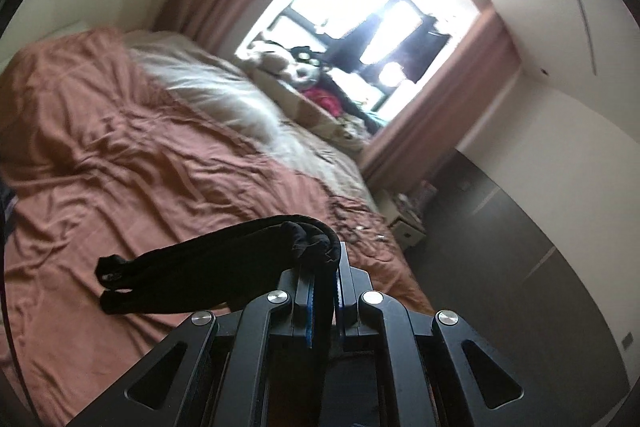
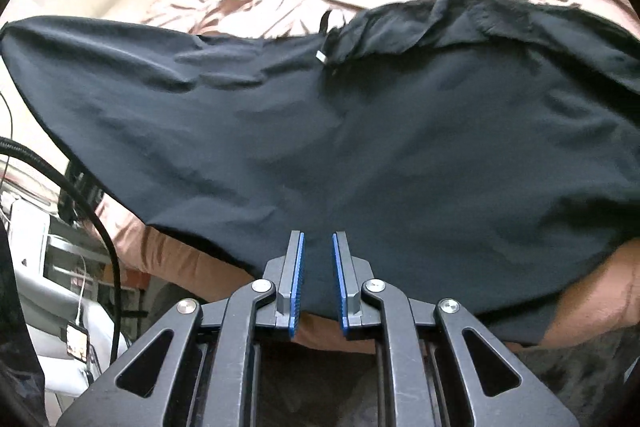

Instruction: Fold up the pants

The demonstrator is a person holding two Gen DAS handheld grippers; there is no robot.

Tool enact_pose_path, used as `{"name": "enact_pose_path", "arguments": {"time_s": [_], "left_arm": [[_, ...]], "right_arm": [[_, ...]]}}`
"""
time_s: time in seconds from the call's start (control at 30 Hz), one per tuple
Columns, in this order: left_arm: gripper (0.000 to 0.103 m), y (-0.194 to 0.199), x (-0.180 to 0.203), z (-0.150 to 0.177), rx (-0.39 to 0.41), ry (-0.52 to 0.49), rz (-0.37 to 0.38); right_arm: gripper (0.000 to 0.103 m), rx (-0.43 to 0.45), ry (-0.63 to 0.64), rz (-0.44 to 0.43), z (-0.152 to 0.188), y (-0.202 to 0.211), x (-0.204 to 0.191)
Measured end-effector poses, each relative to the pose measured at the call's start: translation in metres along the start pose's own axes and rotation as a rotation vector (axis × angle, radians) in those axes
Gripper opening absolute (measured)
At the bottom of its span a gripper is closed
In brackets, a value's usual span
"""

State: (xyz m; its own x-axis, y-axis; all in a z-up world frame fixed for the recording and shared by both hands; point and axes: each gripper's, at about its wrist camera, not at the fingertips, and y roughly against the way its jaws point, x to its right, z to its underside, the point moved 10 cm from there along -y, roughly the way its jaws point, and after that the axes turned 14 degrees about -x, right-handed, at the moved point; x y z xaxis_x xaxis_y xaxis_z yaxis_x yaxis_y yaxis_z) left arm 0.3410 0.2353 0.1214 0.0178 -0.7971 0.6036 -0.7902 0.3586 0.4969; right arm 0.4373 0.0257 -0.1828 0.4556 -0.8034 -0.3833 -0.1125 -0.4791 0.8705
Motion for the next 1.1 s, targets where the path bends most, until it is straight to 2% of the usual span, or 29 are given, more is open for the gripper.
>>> {"name": "enact_pose_path", "arguments": {"time_s": [0.17, 0.37, 0.43, 0.73, 1.1], "left_arm": [[0.008, -0.018, 0.063, -0.009, -0.026, -0.097, 0.031], [0.008, -0.043, 0.127, -0.013, -0.055, -0.191, 0.069], [0.008, -0.052, 0.145, -0.012, -0.066, -0.213, 0.072], [0.008, -0.101, 0.218, -0.002, -0.128, -0.282, 0.108], [0.008, -0.175, 0.286, 0.024, -0.213, -0.332, 0.12]], "right_arm": [[0.015, 0.076, -0.025, 0.003, 0.009, 0.034, 0.018], [0.035, 0.158, -0.056, -0.005, 0.025, 0.07, 0.04], [0.038, 0.174, -0.049, -0.017, 0.033, 0.08, 0.043], [0.04, 0.25, -0.082, -0.057, 0.062, 0.125, 0.086], [0.041, 0.295, -0.171, -0.089, 0.09, 0.148, 0.132]]}}
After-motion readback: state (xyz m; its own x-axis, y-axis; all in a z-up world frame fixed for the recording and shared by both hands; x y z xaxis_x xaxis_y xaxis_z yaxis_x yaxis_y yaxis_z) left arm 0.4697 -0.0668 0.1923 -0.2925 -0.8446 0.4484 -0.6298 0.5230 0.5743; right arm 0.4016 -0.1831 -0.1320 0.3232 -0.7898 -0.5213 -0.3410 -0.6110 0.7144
